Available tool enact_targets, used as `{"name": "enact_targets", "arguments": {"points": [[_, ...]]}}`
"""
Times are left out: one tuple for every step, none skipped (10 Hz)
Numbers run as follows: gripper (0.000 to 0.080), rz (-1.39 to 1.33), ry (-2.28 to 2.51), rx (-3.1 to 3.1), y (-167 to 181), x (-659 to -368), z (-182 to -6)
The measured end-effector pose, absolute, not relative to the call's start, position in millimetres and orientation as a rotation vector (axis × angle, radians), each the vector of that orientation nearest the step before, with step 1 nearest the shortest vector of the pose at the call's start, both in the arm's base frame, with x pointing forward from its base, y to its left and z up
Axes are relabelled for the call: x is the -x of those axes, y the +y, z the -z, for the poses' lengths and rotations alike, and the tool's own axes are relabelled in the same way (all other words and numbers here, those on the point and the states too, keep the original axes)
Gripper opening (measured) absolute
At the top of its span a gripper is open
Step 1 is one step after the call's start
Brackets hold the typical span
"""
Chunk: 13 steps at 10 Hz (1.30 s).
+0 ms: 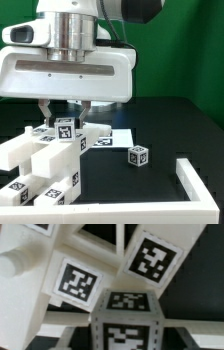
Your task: Assemble chair
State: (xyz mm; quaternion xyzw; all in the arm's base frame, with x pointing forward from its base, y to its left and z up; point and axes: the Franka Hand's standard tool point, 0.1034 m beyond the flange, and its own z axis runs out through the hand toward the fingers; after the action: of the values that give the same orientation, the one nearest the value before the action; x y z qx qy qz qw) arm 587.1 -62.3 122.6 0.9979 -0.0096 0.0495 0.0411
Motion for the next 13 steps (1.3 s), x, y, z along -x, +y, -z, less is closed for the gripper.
{"name": "enact_targets", "arguments": {"points": [[0.0281, -0.152, -0.039, -3.056, -62, -587, -122.6], [0.0281, -0.156, -0.181, -3.055, -64, -587, -121.6], [0.0281, -0.149, -0.39, -3.042, -68, -586, -121.4], [0.0282, -0.151, -0.624, -3.004, -73, -586, -121.0], [0.0282, -0.152, -0.839, -2.958, -76, -585, -120.8], [0.0282, -0.154, -1.003, -2.932, -81, -584, -120.4], [0.0282, -0.144, -1.228, -2.851, -82, -583, -120.1], [0.0282, -0.137, -1.431, -2.763, -81, -583, -120.2], [0.0282, -0.122, -1.608, -2.664, -82, -582, -120.2], [0.0282, -0.11, -1.739, -2.582, -82, -582, -120.1], [0.0282, -0.11, -1.806, -2.542, -81, -582, -120.1], [0.0438, -0.11, -1.839, -2.521, -81, -582, -119.6], [0.0438, -0.11, -1.814, -2.538, -81, -582, -119.5]]}}
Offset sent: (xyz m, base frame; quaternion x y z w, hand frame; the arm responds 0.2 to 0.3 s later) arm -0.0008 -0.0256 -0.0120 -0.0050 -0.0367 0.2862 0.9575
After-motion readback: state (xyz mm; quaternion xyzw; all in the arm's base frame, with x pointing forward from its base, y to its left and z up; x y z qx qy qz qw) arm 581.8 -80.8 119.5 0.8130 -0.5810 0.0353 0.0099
